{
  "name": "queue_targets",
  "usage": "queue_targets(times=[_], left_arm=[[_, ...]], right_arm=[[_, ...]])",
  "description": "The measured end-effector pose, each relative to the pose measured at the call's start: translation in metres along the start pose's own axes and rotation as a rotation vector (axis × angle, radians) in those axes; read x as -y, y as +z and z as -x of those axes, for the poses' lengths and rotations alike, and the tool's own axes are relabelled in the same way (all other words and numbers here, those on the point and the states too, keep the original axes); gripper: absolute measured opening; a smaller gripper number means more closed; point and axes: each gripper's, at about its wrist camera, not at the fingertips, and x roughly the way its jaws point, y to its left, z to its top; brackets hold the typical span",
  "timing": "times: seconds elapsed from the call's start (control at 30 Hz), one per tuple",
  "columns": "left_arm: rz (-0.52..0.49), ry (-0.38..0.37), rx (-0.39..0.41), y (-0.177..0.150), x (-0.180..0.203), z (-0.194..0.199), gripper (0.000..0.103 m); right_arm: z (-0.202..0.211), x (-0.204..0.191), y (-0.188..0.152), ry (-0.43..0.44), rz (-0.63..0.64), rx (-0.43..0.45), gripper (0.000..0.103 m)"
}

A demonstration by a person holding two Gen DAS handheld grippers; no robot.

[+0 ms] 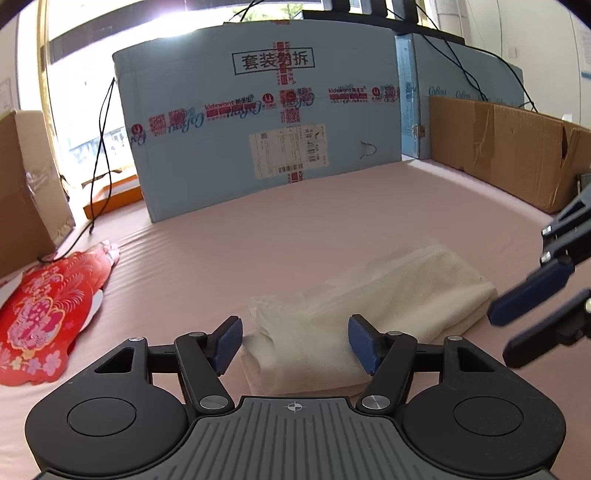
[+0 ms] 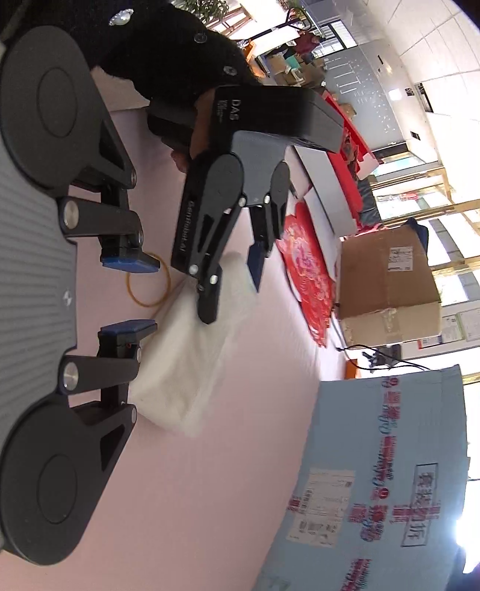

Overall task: Fold shopping bag
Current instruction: 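Release the folded bag and withdraw the right gripper, then grasp the yellow rubber band on the table with the right gripper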

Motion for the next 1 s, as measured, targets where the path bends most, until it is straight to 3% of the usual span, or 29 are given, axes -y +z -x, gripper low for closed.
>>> queue_targets(times=[0.2, 0.33, 0.4, 0.47, 0.5, 0.77, 1.0], left_arm=[[0.033, -0.018, 0.001, -0.003, -0.006, -0.001, 0.069], [0.049, -0.019, 0.001, -0.003, -0.009, -0.001, 0.070], [0.046, -0.014, 0.002, -0.003, -0.008, -0.001, 0.072], [0.042, -0.009, 0.003, -0.002, -0.008, 0.000, 0.073], [0.019, 0.006, 0.011, 0.000, -0.005, 0.000, 0.073], [-0.166, 0.121, 0.073, 0.017, 0.024, 0.003, 0.073], [-0.349, 0.105, 0.098, 0.027, 0.063, -0.004, 0.073]], right_arm=[[-0.023, -0.004, 0.008, -0.045, -0.093, -0.043, 0.030], [-0.035, -0.029, 0.008, -0.141, 0.048, -0.050, 0.027], [-0.036, -0.041, 0.002, -0.182, 0.142, -0.040, 0.022], [-0.033, -0.048, -0.002, -0.184, 0.197, -0.031, 0.001], [-0.031, -0.047, -0.002, -0.172, 0.191, -0.033, 0.001], [0.009, 0.004, -0.013, -0.106, -0.119, -0.033, 0.000], [0.041, 0.044, -0.033, -0.144, -0.346, -0.007, 0.000]])
